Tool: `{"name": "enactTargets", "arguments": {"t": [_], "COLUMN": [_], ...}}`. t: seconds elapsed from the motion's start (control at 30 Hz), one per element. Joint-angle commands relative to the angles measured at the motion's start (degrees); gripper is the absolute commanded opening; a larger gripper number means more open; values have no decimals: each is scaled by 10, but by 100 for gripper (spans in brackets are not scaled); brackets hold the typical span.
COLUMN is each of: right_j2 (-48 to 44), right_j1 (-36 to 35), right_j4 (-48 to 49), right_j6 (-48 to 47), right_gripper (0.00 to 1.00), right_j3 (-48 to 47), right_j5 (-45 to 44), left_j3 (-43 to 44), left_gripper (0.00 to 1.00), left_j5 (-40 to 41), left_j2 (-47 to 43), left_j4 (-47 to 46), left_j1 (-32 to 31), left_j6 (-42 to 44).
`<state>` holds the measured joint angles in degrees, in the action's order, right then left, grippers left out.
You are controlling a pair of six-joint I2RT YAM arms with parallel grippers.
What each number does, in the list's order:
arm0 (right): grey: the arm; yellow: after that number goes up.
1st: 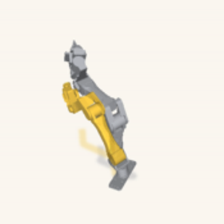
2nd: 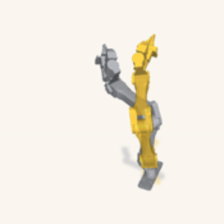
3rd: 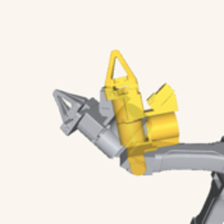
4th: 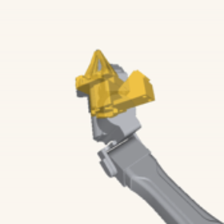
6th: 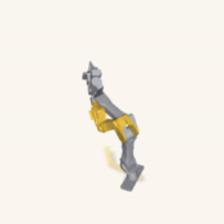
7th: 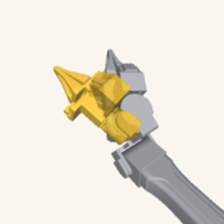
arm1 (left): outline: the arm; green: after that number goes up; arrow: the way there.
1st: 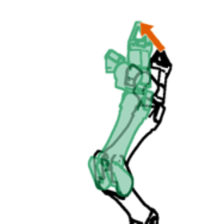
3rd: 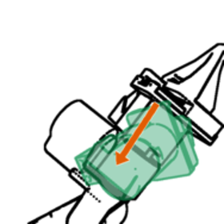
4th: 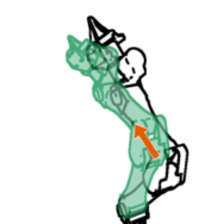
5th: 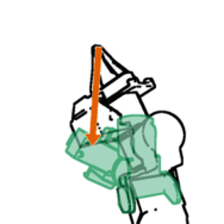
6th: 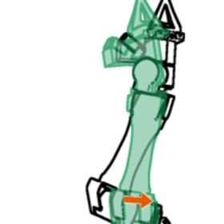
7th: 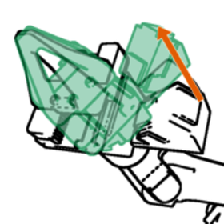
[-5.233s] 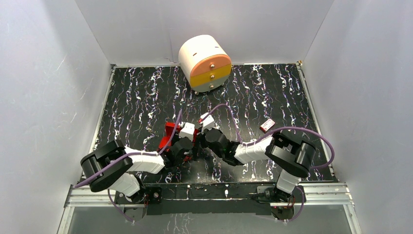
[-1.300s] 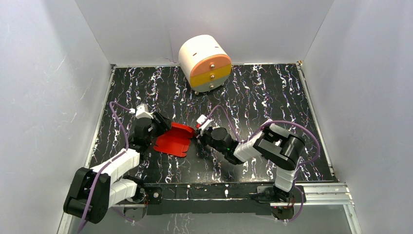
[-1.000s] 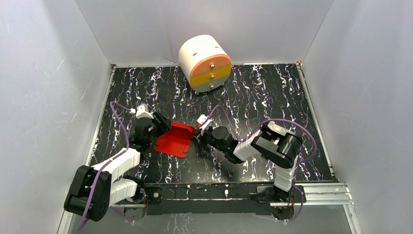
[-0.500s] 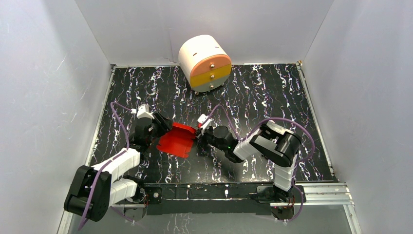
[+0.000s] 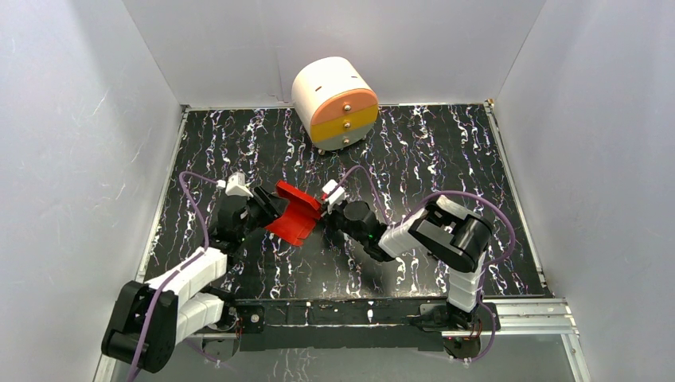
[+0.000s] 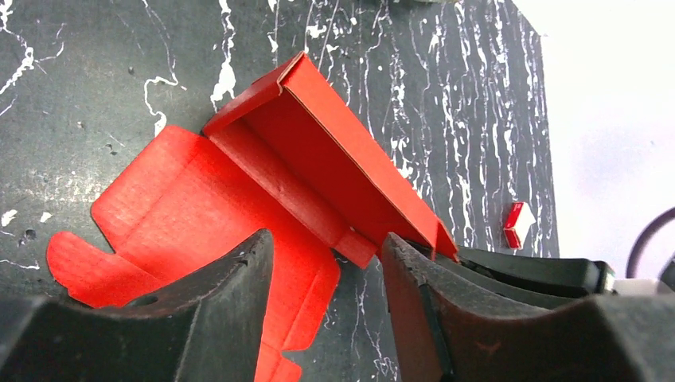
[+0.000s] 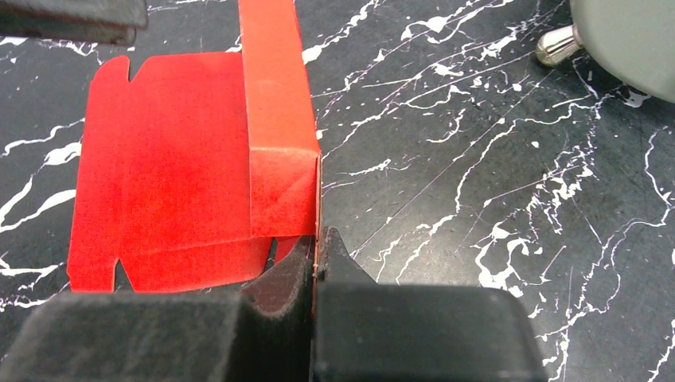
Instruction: Fold the paper box
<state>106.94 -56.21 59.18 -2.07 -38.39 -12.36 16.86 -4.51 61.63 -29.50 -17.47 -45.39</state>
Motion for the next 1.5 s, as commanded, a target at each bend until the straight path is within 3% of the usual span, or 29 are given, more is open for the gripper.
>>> {"name": "enactTargets", "arguments": {"t": [0.0,0.17,0.3,0.47,0.7,0.97,1.13,1.47], "right_j2": [-16,-42,-63,-79,-69,-49,-55,-51], "right_j1": [15,41,71,106,116,116,116,98], "right_j4": [-27,-64,-106,-149,-199,-216,-204,-143], "right_j6": [-24,-49,-65,-83,-105,-112,-83,-22], "right_gripper": [0,0,0,0,0,0,0,0], "right_j3": [-19,-6,2,3,-18,-40,-38,-26], "right_j5": [58,202,291,384,424,425,340,188], "left_j3": [11,34,53,94,103,110,100,49], "left_gripper": [52,70,77,79,74,64,56,50], "left_j5": [-9,48,91,65,-24,-65,-88,-151], "left_j2": [-47,-74,-65,2,69,129,121,89], "left_j4": [33,86,92,82,56,44,43,5], "left_j1": [-1,-1,3,12,15,14,14,10], "left_j6": [9,12,15,30,32,47,28,-30]}}
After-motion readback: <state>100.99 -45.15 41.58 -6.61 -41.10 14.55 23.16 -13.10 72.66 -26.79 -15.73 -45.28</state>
